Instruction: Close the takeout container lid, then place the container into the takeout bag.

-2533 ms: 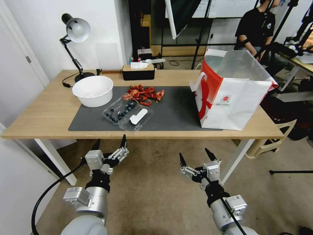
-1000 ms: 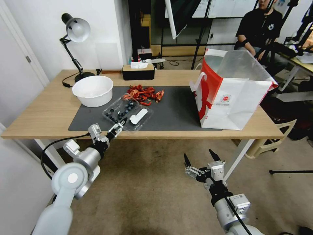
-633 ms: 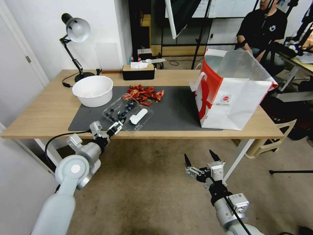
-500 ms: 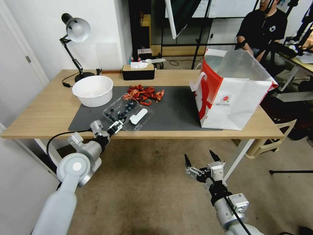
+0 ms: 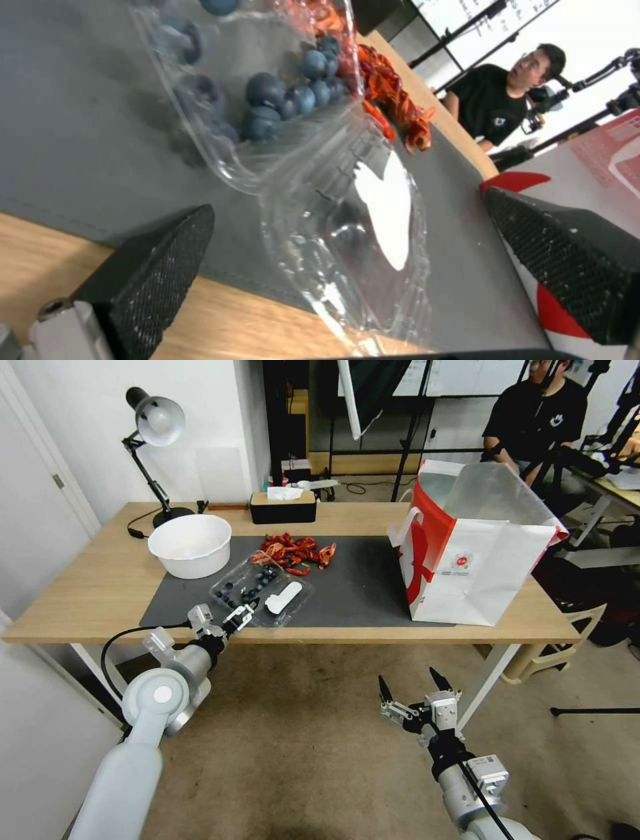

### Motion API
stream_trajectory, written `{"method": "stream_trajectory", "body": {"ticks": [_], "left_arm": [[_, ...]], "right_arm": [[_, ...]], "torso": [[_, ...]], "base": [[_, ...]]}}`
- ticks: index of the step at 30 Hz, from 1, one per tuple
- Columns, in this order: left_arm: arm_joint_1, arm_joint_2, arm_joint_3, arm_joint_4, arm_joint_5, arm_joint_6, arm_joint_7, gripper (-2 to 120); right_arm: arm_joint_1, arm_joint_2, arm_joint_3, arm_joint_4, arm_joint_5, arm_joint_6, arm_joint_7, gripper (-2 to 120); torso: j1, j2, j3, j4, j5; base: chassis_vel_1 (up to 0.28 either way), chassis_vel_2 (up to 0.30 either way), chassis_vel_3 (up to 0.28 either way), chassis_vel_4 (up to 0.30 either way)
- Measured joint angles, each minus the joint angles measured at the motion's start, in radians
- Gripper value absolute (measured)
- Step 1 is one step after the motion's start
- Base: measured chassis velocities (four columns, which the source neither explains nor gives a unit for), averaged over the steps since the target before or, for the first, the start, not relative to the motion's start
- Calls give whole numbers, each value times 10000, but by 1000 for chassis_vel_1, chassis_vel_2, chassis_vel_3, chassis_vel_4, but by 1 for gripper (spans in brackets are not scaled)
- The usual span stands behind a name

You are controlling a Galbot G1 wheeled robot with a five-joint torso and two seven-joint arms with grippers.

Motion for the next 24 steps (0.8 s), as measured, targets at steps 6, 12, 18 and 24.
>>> {"method": "stream_trajectory", "body": {"ticks": [6, 12, 18, 24], "left_arm": [[-233, -117, 141, 163, -115, 3, -23, 100], [-373, -176, 153, 222, -465, -147, -5, 100], [-402, -201, 202, 113, -653, -178, 15, 100], [-381, -299, 270, -96, -741, -166, -9, 100]], "right_arm": [[-33, -2, 51, -11, -8, 46, 1, 100], [-50, 28, 22, -65, -82, 79, 1, 100], [-59, 51, -6, -107, -134, 109, 3, 100], [-76, 58, -10, -147, -157, 168, 3, 100]], "torso": [[0, 0, 0, -1, 0], [0, 0, 0, 0, 0], [0, 0, 0, -1, 0], [0, 0, 0, -1, 0]], "base": [[0, 0, 0, 0], [0, 0, 0, 0], [0, 0, 0, 0], [0, 0, 0, 0]]}}
